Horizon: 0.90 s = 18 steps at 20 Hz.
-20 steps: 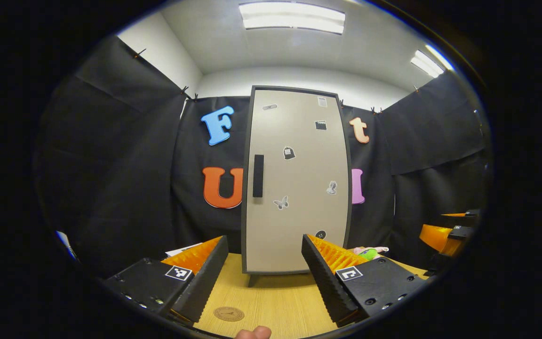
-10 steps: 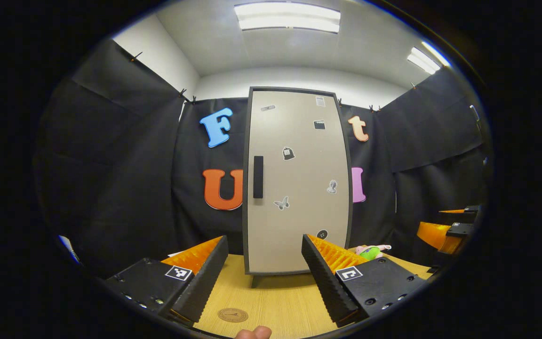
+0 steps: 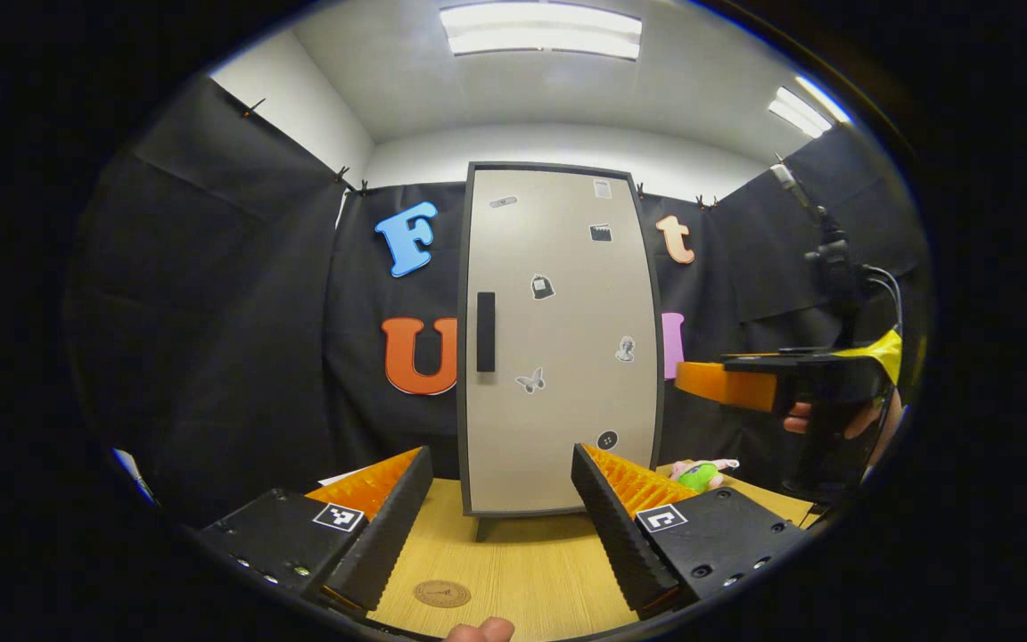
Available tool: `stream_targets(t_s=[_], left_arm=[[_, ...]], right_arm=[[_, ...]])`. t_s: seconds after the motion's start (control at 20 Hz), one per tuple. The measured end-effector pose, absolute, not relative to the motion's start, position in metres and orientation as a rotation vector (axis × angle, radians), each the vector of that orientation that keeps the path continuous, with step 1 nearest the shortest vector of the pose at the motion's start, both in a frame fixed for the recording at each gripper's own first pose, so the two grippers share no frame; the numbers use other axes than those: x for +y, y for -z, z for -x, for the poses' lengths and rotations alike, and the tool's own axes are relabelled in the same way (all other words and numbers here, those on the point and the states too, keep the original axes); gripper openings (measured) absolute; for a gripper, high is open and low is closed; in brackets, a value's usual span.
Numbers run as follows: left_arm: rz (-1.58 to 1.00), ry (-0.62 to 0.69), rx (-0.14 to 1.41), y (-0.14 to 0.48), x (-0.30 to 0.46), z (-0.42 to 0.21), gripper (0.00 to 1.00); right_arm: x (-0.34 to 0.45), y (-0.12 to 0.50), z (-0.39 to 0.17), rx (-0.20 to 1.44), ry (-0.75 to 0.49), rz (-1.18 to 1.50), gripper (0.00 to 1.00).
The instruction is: Open the cabinet door with the right hand, grasp the bottle in the cabinet with the left hand and place it on the coaster, then close the cabinet door with the right hand.
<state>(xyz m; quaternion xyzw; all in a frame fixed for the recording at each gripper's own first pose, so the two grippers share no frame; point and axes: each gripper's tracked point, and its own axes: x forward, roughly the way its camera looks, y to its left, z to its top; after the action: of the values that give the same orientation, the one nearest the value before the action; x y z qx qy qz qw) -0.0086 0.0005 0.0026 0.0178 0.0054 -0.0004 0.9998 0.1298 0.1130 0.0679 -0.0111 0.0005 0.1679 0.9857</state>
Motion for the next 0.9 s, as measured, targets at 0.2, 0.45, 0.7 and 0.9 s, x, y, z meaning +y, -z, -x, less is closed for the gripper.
stream_targets(t_s=[0.2, 0.45, 0.7, 0.9], left_arm=[[-0.038, -0.003, 0.013, -0.003, 0.001, 0.010, 0.95], [-0.050, -0.004, 0.019, -0.005, 0.001, 0.013, 0.95], [-0.047, -0.007, 0.024, -0.004, 0.002, 0.011, 0.95], [-0.054, -0.008, 0.030, 0.001, 0.004, 0.011, 0.95]], right_arm=[[0.174, -0.083, -0.185, 0.001, -0.419, 0.023, 1.00], [0.251, -0.093, -0.246, 0.030, -0.471, 0.044, 0.99], [0.304, -0.094, -0.288, 0.063, -0.484, 0.074, 1.00], [0.325, -0.098, -0.307, 0.049, -0.487, 0.075, 1.00]])
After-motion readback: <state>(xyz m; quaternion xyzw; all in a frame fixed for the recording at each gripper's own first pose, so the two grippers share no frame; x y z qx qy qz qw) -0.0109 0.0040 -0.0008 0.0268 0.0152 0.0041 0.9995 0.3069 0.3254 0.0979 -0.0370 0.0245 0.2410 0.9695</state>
